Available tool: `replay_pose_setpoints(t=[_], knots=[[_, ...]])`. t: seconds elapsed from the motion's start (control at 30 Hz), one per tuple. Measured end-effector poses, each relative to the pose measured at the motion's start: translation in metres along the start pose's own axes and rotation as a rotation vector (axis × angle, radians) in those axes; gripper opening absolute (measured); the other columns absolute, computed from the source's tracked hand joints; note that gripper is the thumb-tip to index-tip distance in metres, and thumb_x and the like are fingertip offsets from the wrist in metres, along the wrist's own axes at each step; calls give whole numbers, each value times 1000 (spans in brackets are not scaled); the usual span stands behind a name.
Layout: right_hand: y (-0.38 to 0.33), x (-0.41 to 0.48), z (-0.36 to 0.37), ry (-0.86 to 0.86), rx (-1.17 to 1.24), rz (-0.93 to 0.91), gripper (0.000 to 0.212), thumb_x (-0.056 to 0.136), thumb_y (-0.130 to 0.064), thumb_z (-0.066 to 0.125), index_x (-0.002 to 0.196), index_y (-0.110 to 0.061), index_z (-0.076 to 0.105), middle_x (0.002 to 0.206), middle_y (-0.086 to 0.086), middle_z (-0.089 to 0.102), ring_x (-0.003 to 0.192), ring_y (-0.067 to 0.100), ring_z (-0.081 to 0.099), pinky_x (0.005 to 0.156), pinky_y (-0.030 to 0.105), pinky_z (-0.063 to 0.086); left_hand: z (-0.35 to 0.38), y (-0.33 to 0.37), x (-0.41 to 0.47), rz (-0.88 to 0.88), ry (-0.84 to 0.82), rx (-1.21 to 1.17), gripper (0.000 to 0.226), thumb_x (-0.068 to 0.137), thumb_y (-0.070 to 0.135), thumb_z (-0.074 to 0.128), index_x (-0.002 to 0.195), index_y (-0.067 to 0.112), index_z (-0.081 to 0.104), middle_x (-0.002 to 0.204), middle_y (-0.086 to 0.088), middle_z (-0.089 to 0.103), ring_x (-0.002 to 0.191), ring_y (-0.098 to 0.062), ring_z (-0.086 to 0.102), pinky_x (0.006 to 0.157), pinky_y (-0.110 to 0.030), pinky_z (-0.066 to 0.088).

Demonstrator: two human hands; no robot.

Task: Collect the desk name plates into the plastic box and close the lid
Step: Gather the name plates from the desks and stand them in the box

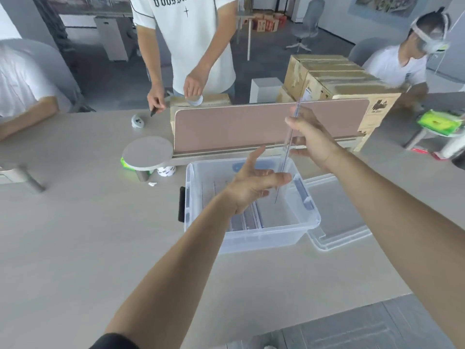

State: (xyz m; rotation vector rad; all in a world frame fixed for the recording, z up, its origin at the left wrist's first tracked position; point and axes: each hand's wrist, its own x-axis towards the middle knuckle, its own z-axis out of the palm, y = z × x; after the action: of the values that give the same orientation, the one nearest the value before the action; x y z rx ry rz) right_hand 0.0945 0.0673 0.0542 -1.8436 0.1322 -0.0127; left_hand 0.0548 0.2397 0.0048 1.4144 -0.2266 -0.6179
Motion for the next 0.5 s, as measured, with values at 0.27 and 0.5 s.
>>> replay_pose_setpoints(t=[0.27,0.5], knots=[[34,27,-14,-295,146,158,72,78,-58,65,142,-47,33,137,-15,45,87,22,60,71,40,56,27,-14,19,-58,165,52,100,71,38,76,150,34,14,98,15,71,109,-11,59,104,-44,42],[58,47,-9,-204,-2,199,63,86,-52,61,141,-52,30,143,-6,37,96,19,61,79,46,57,-12,-51,43,-127,201,401,85,70,72,59,138,21,48,136,-1,56,119,-16,56,101,-41,48]])
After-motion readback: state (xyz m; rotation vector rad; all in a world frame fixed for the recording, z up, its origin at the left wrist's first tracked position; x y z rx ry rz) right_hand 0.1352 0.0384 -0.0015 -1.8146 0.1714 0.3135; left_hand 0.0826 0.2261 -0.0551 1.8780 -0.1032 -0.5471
